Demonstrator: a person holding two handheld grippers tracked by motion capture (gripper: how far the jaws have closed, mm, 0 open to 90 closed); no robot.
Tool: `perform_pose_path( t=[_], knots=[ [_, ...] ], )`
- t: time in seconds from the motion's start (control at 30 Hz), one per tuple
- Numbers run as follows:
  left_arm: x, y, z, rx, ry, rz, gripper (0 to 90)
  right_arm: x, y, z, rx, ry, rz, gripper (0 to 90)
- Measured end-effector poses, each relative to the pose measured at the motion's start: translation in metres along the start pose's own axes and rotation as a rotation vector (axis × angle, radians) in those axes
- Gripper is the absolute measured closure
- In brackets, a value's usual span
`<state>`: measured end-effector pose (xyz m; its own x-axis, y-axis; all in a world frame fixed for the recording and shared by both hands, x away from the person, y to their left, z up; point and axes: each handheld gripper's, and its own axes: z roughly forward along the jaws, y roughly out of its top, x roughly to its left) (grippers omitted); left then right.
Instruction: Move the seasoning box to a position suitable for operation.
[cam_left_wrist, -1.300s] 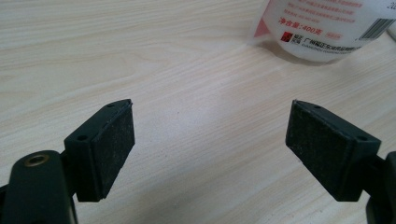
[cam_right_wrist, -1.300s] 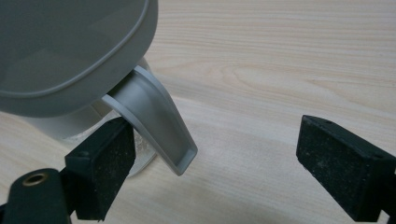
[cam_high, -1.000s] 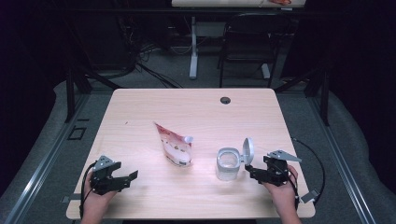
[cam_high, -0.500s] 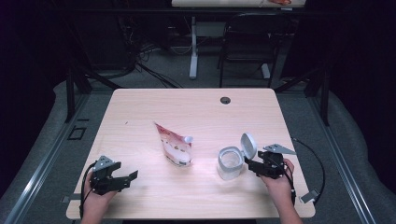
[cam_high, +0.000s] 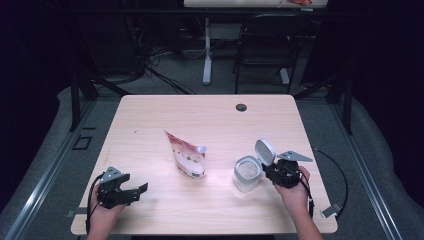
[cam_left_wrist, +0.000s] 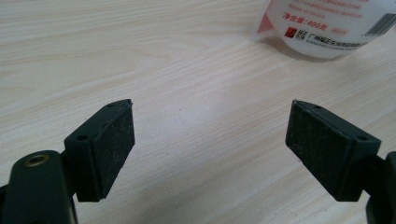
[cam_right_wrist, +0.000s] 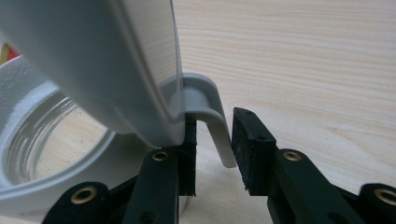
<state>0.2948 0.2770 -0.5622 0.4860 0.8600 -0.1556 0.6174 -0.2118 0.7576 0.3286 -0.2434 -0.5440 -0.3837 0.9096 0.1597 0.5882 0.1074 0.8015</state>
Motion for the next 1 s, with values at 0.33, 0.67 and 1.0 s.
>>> perform_pose_path(
  t=[0.33, 0.67, 1.0],
  knots=[
    [0.0, 0.0, 0.001, 0.008, -0.001, -0.001, 15.7, 0.003, 0.004, 0.009, -0.008, 0.02, -0.015, 73.0],
    [0.001, -0.001, -0.001, 0.006, 0.003, -0.003, 15.7, 0.002, 0.003, 0.001, -0.025, -0.013, 0.02, 55.5],
    [0.001, 0.0, -0.002, 0.006, 0.003, -0.005, 15.7, 0.001, -0.009, -0.032, -0.053, -0.004, 0.068, 59.7]
  ],
)
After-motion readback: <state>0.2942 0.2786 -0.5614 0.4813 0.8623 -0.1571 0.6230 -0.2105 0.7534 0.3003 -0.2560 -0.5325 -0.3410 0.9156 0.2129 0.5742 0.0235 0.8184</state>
